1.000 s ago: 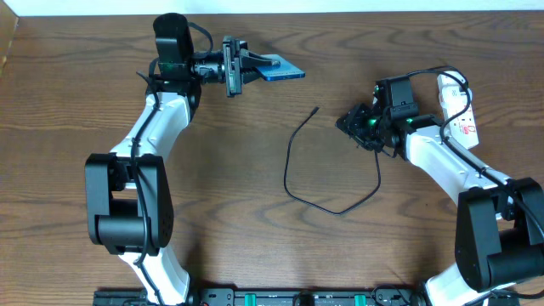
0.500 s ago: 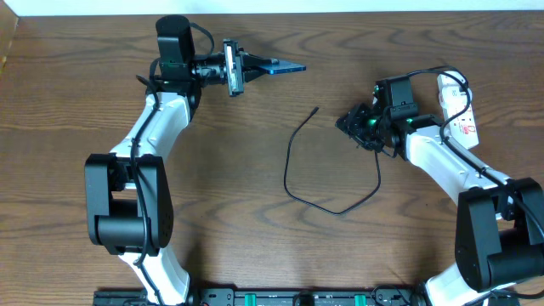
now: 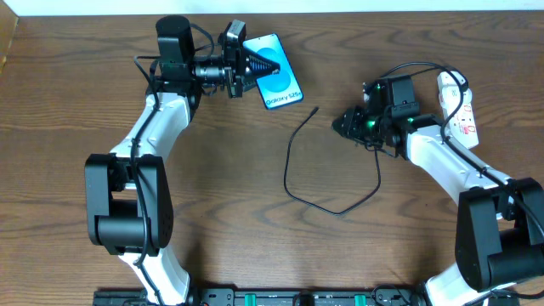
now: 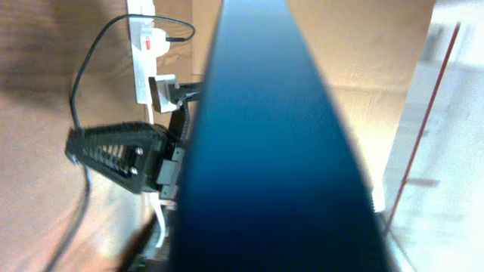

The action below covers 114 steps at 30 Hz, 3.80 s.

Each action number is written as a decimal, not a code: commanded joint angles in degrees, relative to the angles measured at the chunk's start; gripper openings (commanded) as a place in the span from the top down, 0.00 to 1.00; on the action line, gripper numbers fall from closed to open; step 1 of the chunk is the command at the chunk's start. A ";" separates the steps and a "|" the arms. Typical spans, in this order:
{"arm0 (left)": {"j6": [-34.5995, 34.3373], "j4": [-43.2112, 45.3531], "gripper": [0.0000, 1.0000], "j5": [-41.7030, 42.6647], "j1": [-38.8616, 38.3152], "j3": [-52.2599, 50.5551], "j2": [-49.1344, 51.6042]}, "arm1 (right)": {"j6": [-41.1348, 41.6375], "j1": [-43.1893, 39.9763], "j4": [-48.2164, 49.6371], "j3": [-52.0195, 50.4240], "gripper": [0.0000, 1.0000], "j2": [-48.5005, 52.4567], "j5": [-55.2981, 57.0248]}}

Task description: Plug charger to phone and switch on socket

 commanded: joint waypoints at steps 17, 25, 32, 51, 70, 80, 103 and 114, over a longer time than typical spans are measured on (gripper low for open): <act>19.80 0.24 0.93 2.29 -8.76 -4.83 1.09 | -24.37 2.58 -16.79 19.15 0.66 -0.57 -0.76; 19.78 -8.35 0.93 -10.34 -8.76 -4.83 1.09 | -20.57 6.21 -14.93 19.15 0.69 -0.57 -1.95; 19.76 -8.59 0.93 -11.80 -8.81 -4.83 1.09 | -16.37 8.61 -13.38 19.15 0.70 -0.57 -1.97; 19.76 -8.59 0.93 -13.03 -11.91 -4.83 1.09 | -16.11 10.75 -9.55 19.15 0.70 -0.57 0.61; 19.74 -8.74 0.93 -13.75 -13.03 -4.83 1.09 | -14.36 16.50 -5.29 19.15 0.72 -0.57 -2.03; 19.74 -8.74 0.93 -13.73 -13.03 -4.83 1.09 | -14.36 16.59 -3.32 19.15 0.72 -0.57 -3.52; 6.36 3.78 0.93 -14.58 -2.36 -4.81 1.07 | 1.84 13.90 -7.39 19.15 0.67 -0.57 9.27; -27.93 31.19 0.93 -22.32 7.78 -4.79 1.07 | 3.50 8.15 -14.43 25.88 0.66 4.26 6.03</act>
